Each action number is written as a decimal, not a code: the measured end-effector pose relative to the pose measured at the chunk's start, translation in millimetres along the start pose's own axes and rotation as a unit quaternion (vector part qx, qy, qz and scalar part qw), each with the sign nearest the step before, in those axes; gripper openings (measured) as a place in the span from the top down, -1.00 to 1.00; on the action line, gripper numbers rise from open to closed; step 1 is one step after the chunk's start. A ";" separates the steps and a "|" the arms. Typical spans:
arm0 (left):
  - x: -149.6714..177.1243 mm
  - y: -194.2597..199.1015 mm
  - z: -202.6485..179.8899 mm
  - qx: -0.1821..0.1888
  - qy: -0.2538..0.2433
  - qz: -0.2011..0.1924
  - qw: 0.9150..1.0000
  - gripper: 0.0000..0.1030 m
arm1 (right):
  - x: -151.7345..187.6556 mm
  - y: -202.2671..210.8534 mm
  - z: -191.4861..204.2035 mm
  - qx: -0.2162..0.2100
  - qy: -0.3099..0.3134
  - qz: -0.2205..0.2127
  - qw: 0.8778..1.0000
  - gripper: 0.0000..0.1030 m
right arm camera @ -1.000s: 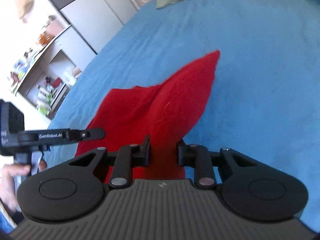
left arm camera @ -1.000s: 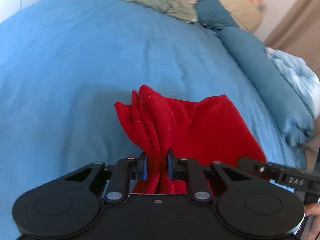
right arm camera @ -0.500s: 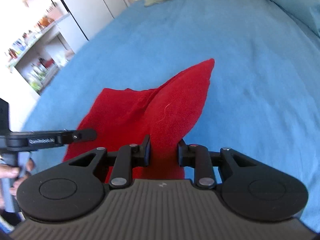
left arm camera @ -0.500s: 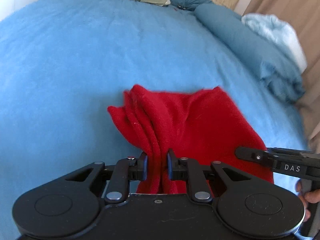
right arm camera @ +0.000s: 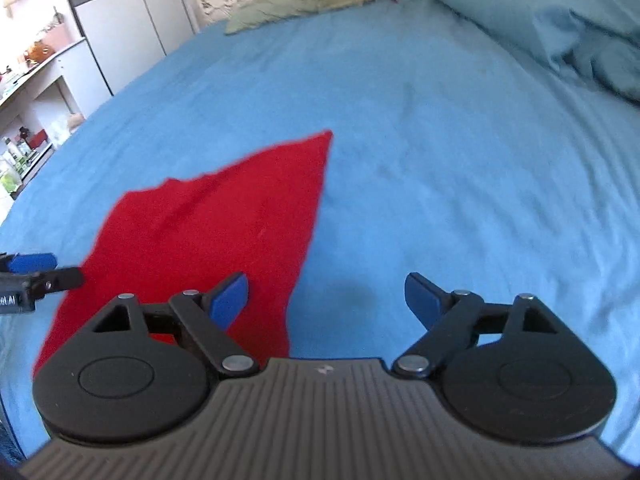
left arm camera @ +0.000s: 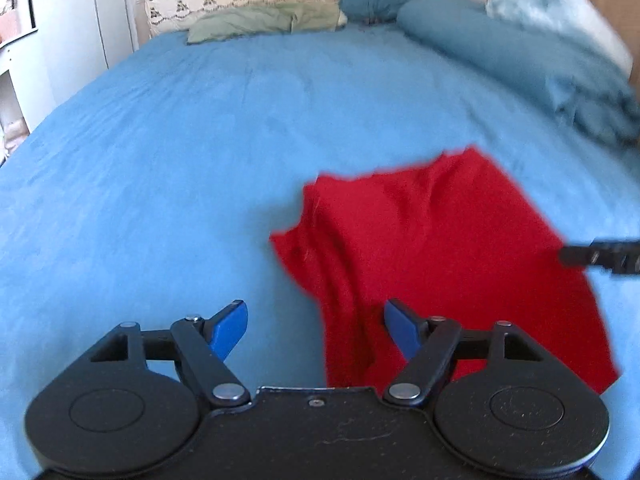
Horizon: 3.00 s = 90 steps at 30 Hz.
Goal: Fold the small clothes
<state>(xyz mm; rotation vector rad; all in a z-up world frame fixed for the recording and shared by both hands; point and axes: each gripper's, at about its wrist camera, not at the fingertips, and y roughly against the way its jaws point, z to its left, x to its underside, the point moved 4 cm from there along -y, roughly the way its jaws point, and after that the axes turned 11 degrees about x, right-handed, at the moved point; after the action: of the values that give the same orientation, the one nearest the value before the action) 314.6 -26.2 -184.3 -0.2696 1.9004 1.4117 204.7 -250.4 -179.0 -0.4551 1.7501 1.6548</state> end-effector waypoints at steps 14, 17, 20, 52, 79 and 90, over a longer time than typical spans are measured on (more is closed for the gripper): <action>-8.0 66.6 -12.9 -0.051 0.003 -0.050 0.997 -0.49 | -17.6 83.4 1.3 0.004 0.000 -0.075 0.997 -0.99; -16.6 123.7 -26.6 -0.066 -0.001 -0.086 0.994 -0.66 | -27.5 144.7 7.3 -0.003 0.001 -0.099 0.995 -1.00; -19.2 179.1 -41.9 -0.082 -0.002 -0.120 0.989 -1.00 | -30.2 203.1 12.3 0.001 0.001 -0.113 0.994 -1.00; 89.6 289.3 -112.1 -0.073 0.008 -0.106 0.992 -1.00 | 107.1 328.6 37.1 0.070 0.036 -0.026 0.997 -1.00; 90.3 297.9 -112.4 -0.085 0.000 -0.124 0.989 -1.00 | 103.8 326.8 31.7 0.080 0.029 -0.028 0.996 -1.00; 89.8 300.0 -112.2 -0.084 0.001 -0.127 0.988 -1.00 | 104.0 327.1 32.1 0.079 0.026 -0.027 0.996 -1.00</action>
<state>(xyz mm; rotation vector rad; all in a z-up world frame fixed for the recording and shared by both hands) 33.8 7.9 -9.2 -0.5731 1.6813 1.3975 -79.1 -155.7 -7.6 -0.4713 1.8746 1.4659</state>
